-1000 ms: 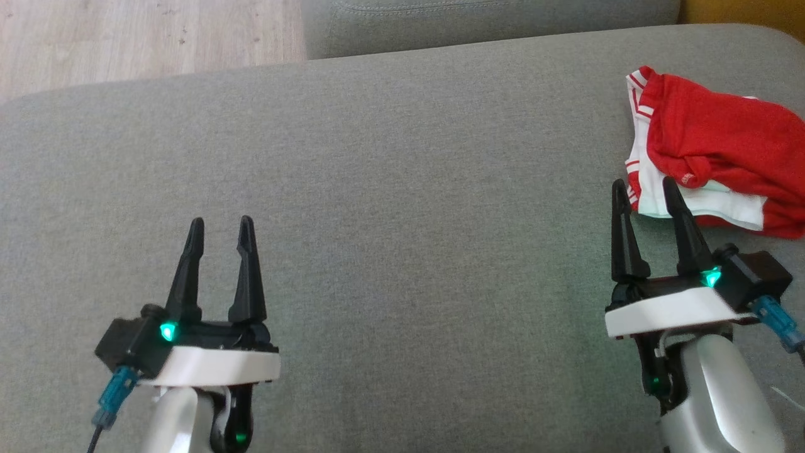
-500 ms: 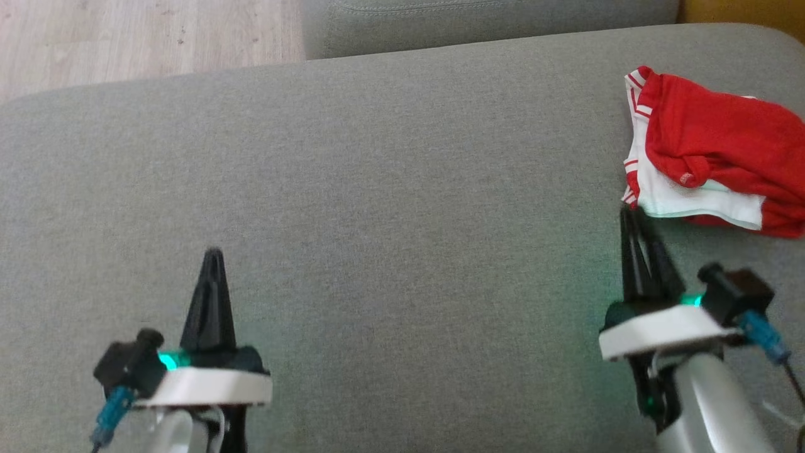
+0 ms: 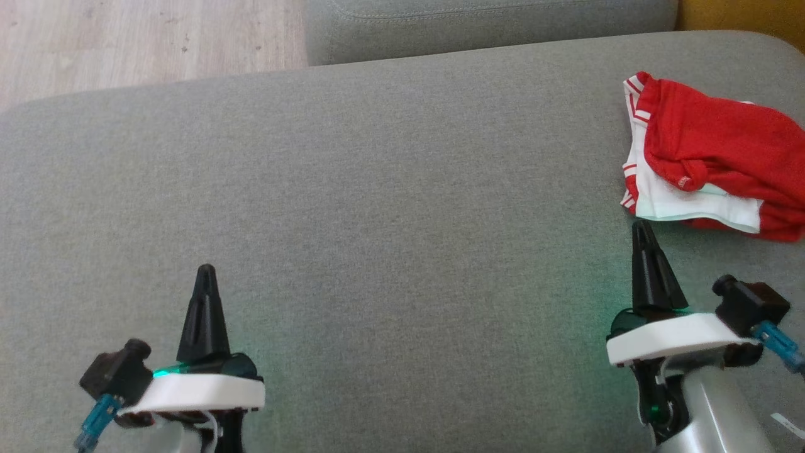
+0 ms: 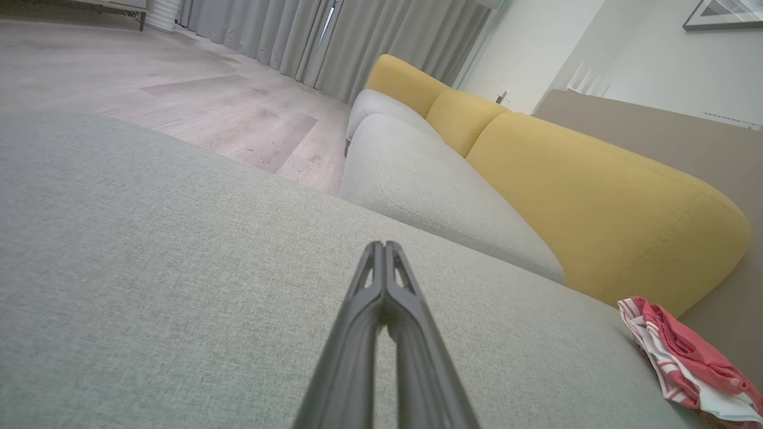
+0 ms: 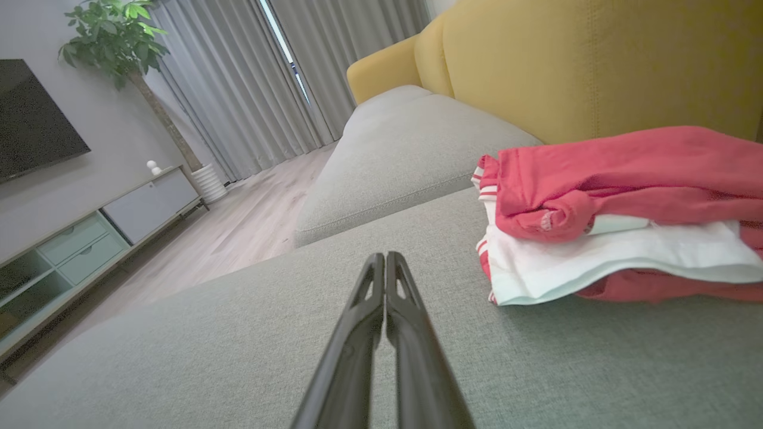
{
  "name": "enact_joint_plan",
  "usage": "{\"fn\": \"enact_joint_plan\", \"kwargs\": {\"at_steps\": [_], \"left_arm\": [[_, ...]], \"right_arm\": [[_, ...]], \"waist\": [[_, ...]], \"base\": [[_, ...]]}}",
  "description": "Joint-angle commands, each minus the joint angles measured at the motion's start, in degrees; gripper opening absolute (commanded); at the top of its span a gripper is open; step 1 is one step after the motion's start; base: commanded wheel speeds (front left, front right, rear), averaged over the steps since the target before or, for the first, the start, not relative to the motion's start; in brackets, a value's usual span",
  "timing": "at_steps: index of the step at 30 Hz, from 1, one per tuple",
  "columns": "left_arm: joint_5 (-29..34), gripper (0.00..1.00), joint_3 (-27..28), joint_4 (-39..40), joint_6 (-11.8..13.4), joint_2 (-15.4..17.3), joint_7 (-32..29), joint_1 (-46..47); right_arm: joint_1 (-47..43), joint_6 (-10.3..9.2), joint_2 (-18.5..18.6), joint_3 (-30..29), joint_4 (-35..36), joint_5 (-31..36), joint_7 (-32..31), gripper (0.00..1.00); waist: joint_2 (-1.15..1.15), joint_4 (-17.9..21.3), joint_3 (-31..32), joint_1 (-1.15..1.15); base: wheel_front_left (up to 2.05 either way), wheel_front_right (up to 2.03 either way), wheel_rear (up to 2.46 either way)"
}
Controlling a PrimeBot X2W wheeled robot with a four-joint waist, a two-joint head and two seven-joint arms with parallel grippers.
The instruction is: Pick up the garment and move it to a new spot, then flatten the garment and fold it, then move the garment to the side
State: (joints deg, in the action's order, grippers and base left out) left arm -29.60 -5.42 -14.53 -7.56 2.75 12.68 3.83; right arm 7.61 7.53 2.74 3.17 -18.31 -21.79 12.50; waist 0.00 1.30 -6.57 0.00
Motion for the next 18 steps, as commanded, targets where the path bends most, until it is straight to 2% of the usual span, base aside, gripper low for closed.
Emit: {"fn": "enact_joint_plan", "kwargs": {"at_steps": [1, 18], "left_arm": [[-1.29, 0.00, 0.75, 1.64, 0.02, 0.44, -0.16, 2.05], [-11.38, 0.00, 1.86, 1.41, 0.02, 0.85, -2.61, 2.11]], "right_arm": [[2.00, -0.01, 0.68, -0.29, 2.05, -1.60, -0.29, 0.00], [1.43, -0.01, 1.12, -1.03, 2.44, -12.94, -2.62, 0.00]], "waist": [[0.00, -0.02, 0.06, 0.00], [0.00, -0.22, 1.05, 0.00]], "base": [[0.00, 0.00, 0.00], [0.00, 0.00, 0.00]]}}
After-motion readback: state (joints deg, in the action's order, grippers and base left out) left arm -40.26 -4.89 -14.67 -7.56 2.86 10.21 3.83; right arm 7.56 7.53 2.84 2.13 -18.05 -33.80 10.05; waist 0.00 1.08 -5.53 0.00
